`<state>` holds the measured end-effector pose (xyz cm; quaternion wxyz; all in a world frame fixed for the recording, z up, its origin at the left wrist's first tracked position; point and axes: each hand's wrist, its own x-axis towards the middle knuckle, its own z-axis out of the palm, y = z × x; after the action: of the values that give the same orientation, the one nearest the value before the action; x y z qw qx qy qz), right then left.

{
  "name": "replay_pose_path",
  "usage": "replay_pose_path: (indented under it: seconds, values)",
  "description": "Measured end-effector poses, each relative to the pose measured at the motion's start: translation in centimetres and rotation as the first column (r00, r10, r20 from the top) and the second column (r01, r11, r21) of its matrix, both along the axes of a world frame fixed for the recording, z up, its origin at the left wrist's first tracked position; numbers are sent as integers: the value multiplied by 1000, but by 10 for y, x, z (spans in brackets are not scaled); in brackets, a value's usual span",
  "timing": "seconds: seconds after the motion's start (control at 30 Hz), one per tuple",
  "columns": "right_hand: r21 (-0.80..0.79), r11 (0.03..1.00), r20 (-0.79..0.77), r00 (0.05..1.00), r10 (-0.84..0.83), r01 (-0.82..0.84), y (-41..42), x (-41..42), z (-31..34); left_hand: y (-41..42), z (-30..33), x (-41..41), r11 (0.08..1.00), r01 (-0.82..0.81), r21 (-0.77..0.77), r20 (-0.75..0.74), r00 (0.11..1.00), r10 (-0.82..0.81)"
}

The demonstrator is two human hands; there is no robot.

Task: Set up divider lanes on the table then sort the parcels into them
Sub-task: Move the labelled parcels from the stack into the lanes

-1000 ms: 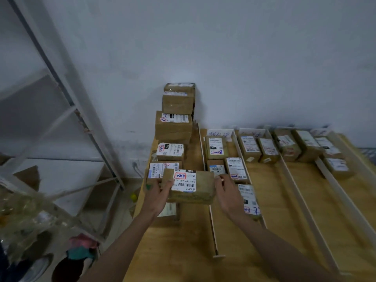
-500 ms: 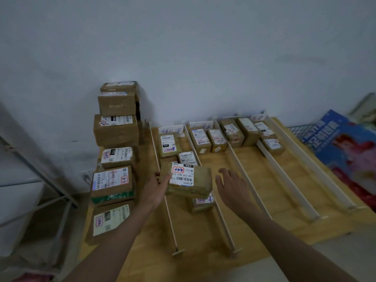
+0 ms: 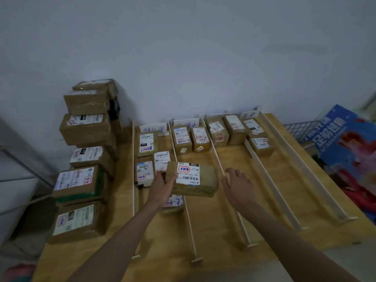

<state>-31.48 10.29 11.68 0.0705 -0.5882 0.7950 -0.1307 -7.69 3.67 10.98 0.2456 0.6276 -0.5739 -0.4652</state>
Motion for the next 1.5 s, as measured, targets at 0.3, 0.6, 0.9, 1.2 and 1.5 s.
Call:
replay_pose_path:
  seconds: [0.3, 0.6, 0.9, 1.2, 1.5]
  values:
    - [69, 986, 61, 987, 149, -153, -17, -90, -15, 15, -9, -91, 975, -220, 18, 6, 976, 220]
    - [87, 970, 77, 972, 221, -227, -63, -109, -28, -18, -32, -124, 948, -286, 143, 23, 958, 286]
    - [175, 961, 204, 962, 179, -216, -132, -96, -58, -76, -68, -147, 920, -336, 201, 28, 941, 337]
    - [251, 948, 469, 881, 57, -195, -196, -79, -103, -120, -128, -157, 913, -257, 318, 75, 966, 246]
    - [275, 912, 430, 887, 168, -306, -221, -88, -131, -141, -131, -179, 927, -38, 373, 156, 987, -22]
